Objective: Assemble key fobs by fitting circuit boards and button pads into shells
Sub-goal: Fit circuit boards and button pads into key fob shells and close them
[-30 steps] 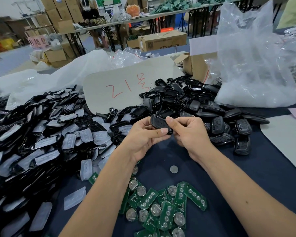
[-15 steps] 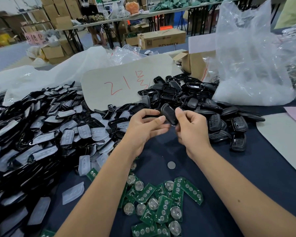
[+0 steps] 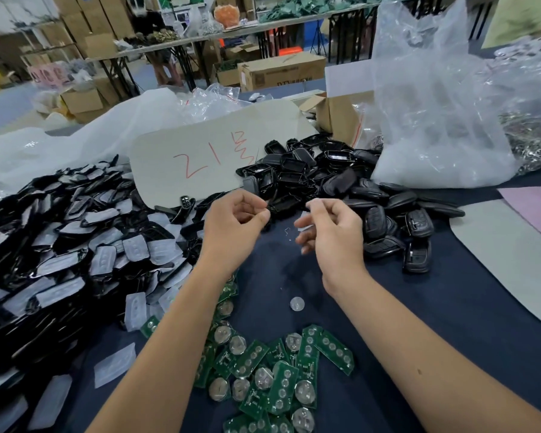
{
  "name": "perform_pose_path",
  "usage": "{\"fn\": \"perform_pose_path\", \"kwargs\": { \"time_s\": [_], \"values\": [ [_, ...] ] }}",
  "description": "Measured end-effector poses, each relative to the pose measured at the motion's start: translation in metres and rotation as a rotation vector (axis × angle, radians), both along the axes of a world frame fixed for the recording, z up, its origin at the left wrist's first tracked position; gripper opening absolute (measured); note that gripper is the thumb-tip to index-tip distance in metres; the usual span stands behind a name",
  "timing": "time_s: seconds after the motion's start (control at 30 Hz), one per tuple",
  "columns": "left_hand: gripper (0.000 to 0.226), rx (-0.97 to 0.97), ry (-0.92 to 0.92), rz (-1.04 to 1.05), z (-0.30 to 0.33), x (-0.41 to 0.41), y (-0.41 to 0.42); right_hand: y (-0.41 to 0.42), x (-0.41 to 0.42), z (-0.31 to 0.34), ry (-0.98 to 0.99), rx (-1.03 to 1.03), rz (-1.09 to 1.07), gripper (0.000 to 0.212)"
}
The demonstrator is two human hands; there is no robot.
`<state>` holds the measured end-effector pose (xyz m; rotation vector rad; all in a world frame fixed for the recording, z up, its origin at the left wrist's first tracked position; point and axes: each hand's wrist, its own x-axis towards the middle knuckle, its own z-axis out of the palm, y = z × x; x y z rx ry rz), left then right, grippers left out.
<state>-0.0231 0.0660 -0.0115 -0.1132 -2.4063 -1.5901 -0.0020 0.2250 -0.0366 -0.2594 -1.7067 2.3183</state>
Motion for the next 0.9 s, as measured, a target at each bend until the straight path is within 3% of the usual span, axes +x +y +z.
{"fn": "perform_pose_path", "kwargs": {
  "time_s": [0.1, 0.2, 0.33, 0.53, 0.67, 0.8, 0.9],
  "values": [
    [0.017, -0.33, 0.043, 0.143, 0.007, -0.006, -0.026, 0.002, 0.003, 0.001, 0.034, 0.291, 0.18, 0.018],
    [0.021, -0.672, -0.069, 0.15, 0.008, -0.008, -0.051, -0.003, 0.011, 0.004, 0.193, 0.667, 0.434, 0.022],
    [0.023, -0.674, -0.129, 0.077, 0.008, -0.008, -0.064, -0.016, 0.024, 0.008, 0.38, 1.055, 0.679, 0.026],
    [0.016, -0.656, -0.135, 0.094, 0.009, -0.01, -0.067, -0.021, 0.034, 0.014, 0.411, 1.15, 0.892, 0.045],
    [0.018, -0.7, 0.073, 0.098, 0.009, -0.008, -0.058, -0.027, 0.043, 0.02, 0.423, 1.223, 0.986, 0.049],
    [0.032, -0.794, 0.13, -0.198, 0.002, -0.008, -0.033, -0.033, 0.049, 0.024, 0.378, 1.268, 1.107, 0.047],
    [0.034, -0.823, 0.089, -0.272, -0.006, -0.007, -0.022, -0.027, 0.046, 0.029, 0.288, 1.192, 1.149, 0.033]
  ]
}}
